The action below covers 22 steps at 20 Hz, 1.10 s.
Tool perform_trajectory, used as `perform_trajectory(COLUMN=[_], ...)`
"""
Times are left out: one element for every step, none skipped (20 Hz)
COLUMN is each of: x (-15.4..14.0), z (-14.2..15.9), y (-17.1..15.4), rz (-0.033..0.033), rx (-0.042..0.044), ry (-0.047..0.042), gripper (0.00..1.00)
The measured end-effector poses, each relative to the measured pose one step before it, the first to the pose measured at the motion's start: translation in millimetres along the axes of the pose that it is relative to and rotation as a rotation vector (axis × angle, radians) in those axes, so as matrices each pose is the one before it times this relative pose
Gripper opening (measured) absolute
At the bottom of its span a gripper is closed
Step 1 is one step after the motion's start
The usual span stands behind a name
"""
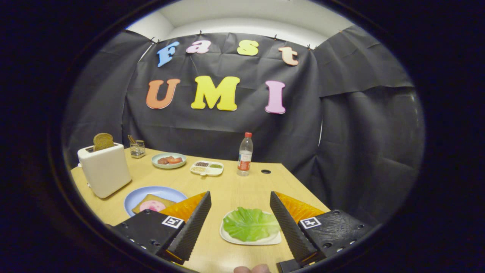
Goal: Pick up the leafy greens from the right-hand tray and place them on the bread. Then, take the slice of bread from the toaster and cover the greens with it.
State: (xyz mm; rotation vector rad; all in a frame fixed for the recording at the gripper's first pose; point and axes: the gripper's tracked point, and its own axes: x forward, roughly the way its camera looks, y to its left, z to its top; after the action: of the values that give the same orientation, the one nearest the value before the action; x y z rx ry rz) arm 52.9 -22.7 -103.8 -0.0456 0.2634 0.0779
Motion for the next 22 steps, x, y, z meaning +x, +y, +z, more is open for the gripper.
perform_trajectory(x=[7.7, 9.94, 9.5, 10.16, 10.34, 10.79, 10.33, 9.87, 7.95, 6.85, 5.43, 5.37, 4.69, 5.32, 3.67, 1.41, 1.46, 1.85, 0.97, 1.31, -0.46, 2.01], z=[-6.74, -8.08, -7.45, -8.31, -7.95, -8.61, -7.88, -6.89, -6.19, -6.52, -4.08, -4.31, -2.65, -3.41, -3.72, 1.84, -0.8, -2.63, -1.12, -2.56, -2.49, -0.18], y=[1.51, 0.21, -0.9, -2.32, -3.26, -3.38, -4.34, -5.48, -3.84, -2.19, -1.22, -0.05, 1.11, -0.19, -0.47, -0.98, -0.93, 1.33, -0.03, 2.51, 1.29, -0.22], rz=[0.01043, 0.00838, 0.00828, 0.00375, 0.00161, 0.00021, -0.00178, -0.00861, -0.00177, -0.00128, -0.00081, 0.00365, 0.00444, 0.0016, 0.0051, 0.01038, 0.0065, 0.01967, 0.02379, 0.03577, 0.01855, 0.00594], rx=[-0.01277, -0.00635, -0.00444, -0.00014, -0.00033, -0.00096, -0.0072, -0.01719, -0.01437, -0.01157, -0.01037, -0.00653, -0.00297, -0.00826, -0.00427, 0.01243, 0.01031, 0.01658, 0.03433, 0.03457, 0.02789, -0.00046], ry=[0.029, 0.02924, 0.03545, 0.03489, 0.04398, 0.03935, 0.04483, 0.03491, 0.03672, 0.02889, 0.02626, 0.01691, 0.01906, 0.01105, 0.02099, -0.00718, 0.00927, 0.00932, 0.00195, 0.00597, 0.00441, -0.00762], gripper=[0.95, 0.95, 0.95, 0.95, 0.95, 0.95, 0.95, 0.95, 0.96, 0.96, 0.96, 0.96, 0.96, 0.96, 0.96, 0.96, 0.97, 0.97, 0.97, 0.95, 0.92, 0.86])
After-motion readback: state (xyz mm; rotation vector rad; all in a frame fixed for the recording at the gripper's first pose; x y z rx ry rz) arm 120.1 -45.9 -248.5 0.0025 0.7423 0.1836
